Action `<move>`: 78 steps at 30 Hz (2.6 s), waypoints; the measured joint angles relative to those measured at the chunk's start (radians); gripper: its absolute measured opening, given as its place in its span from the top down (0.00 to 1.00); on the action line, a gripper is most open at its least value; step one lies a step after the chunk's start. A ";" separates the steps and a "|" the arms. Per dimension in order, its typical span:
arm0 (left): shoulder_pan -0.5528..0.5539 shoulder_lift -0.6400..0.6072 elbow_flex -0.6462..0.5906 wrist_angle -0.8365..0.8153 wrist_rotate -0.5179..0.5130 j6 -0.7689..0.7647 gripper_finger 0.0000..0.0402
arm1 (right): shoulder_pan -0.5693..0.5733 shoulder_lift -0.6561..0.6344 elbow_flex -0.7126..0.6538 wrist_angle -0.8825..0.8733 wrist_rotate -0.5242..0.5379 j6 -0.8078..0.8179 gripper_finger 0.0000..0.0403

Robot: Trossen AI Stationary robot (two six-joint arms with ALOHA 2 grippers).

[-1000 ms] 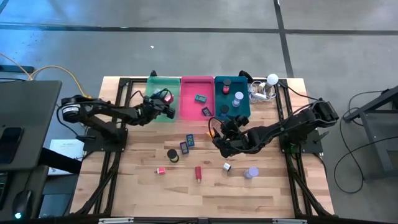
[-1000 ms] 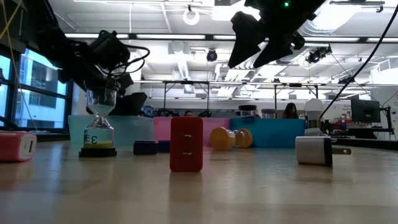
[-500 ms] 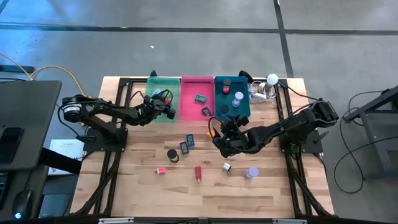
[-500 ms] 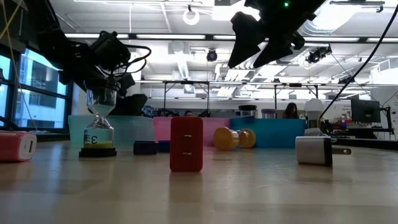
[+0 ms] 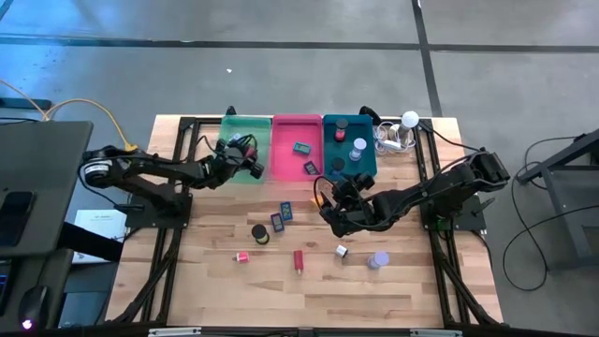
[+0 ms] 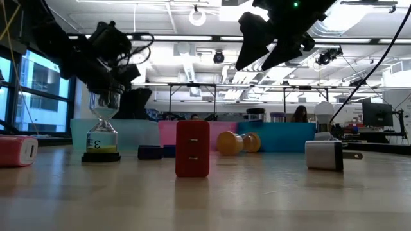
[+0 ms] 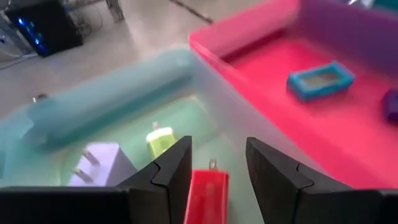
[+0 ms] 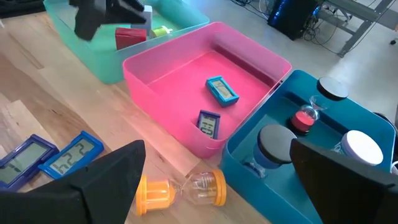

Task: Pick & Place Office items
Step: Put the light blue digital clock into the pink bin

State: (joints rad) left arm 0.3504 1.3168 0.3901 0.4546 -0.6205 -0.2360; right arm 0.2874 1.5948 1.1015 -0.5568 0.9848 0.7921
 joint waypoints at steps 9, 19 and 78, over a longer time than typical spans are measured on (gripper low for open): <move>-0.103 -0.250 0.000 -0.014 0.049 0.140 0.64 | 0.000 0.000 0.000 0.000 -0.001 0.000 0.03; -0.327 -0.493 0.019 -0.162 0.223 0.295 0.63 | 0.000 0.000 0.000 -0.001 0.001 -0.002 0.03; -0.159 0.148 0.616 -0.891 0.813 0.997 0.27 | 0.000 0.000 0.000 -0.014 -0.173 -0.029 0.03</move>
State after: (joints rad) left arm 0.1913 1.4650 1.0058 -0.4364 0.1922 0.7606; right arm 0.2878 1.5951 1.1011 -0.5705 0.8116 0.7631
